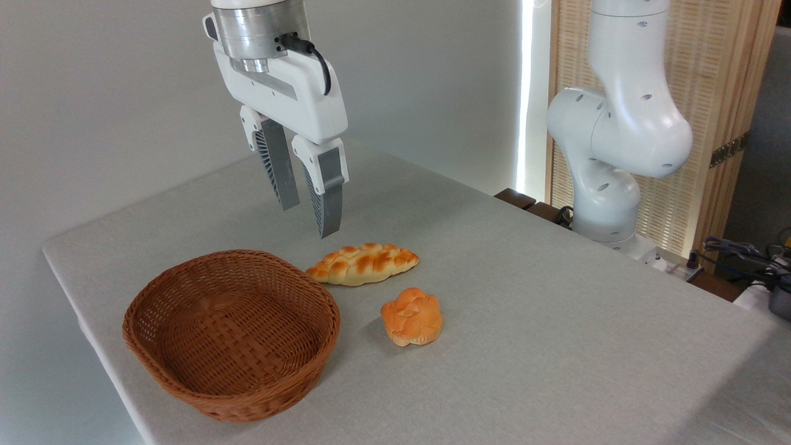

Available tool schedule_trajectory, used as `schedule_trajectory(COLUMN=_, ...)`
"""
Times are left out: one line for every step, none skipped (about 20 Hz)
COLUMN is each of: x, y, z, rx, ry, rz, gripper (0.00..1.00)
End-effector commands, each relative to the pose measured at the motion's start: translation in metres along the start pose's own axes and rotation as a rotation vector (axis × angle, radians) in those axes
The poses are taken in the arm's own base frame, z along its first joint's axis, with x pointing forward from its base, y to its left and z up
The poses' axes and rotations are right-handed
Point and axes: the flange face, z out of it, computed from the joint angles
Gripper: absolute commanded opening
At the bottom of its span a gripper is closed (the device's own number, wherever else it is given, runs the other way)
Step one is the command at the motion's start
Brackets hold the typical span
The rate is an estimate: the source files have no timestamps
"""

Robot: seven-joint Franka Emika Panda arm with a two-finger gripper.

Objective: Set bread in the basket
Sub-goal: 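Move the gripper down over the small round orange bun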

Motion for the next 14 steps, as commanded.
schedule_trajectory(x=-0.015, y=0.002, z=0.019, rx=-0.008, ry=-0.011, rz=-0.006, gripper=1.0)
schedule_trajectory(x=-0.015, y=0.002, z=0.018, rx=-0.007, ry=-0.01, rz=-0.006, gripper=1.0)
schedule_trajectory(x=-0.014, y=0.002, z=0.02, rx=-0.009, ry=-0.012, rz=-0.006, gripper=1.0)
schedule_trajectory(x=-0.014, y=0.002, z=0.02, rx=-0.008, ry=-0.011, rz=-0.006, gripper=1.0)
schedule_trajectory(x=-0.014, y=0.002, z=0.019, rx=-0.007, ry=-0.01, rz=-0.006, gripper=1.0)
schedule_trajectory(x=-0.014, y=0.002, z=0.02, rx=-0.008, ry=-0.011, rz=-0.006, gripper=1.0)
schedule_trajectory(x=-0.015, y=0.001, z=0.02, rx=-0.008, ry=-0.011, rz=-0.007, gripper=1.0)
schedule_trajectory(x=-0.015, y=0.002, z=0.02, rx=-0.008, ry=-0.011, rz=-0.006, gripper=1.0)
schedule_trajectory(x=-0.018, y=0.003, z=0.025, rx=-0.012, ry=-0.015, rz=-0.003, gripper=1.0)
schedule_trajectory(x=-0.023, y=0.006, z=0.027, rx=-0.006, ry=-0.007, rz=0.016, gripper=1.0)
schedule_trajectory(x=-0.027, y=0.009, z=0.031, rx=0.001, ry=0.002, rz=0.04, gripper=1.0)
schedule_trajectory(x=-0.03, y=0.01, z=0.038, rx=0.002, ry=0.001, rz=0.055, gripper=1.0)
schedule_trajectory(x=-0.034, y=0.012, z=0.041, rx=0.0, ry=-0.001, rz=0.057, gripper=1.0)
schedule_trajectory(x=-0.041, y=0.011, z=0.048, rx=-0.01, ry=-0.01, rz=0.052, gripper=1.0)
